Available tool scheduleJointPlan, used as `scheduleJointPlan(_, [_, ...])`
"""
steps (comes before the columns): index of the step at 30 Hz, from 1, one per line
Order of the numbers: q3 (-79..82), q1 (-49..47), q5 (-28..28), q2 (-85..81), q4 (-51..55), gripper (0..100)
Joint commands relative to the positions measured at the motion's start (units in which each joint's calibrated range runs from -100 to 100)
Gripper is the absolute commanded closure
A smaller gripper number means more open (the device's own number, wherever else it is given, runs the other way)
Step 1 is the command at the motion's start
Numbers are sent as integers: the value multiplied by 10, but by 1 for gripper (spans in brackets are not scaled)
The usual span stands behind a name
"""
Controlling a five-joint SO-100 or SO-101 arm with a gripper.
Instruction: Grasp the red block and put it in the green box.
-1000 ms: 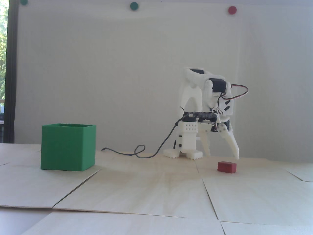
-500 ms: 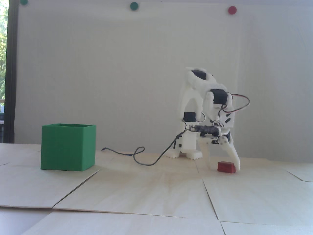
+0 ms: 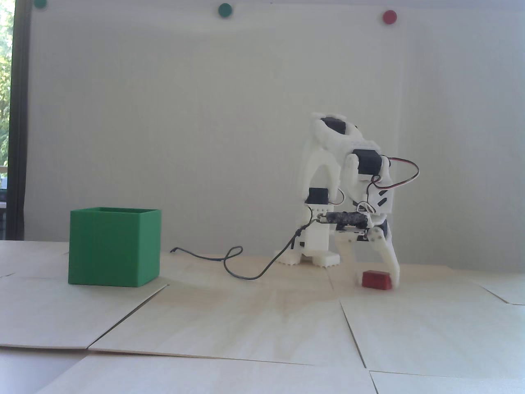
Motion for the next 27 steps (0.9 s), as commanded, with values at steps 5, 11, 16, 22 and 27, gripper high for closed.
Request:
scheduleJointPlan(5, [-4,2,10,-7,-7,98])
scheduleJointPlan(11, [-10,13,10,-14,-2,98])
scheduleJointPlan(16, [-77,67,9,-32,44,98])
scheduleJointPlan(22, [-351,194,11,-64,237,98])
scheduleJointPlan(27, [-616,315,45,-66,329,98])
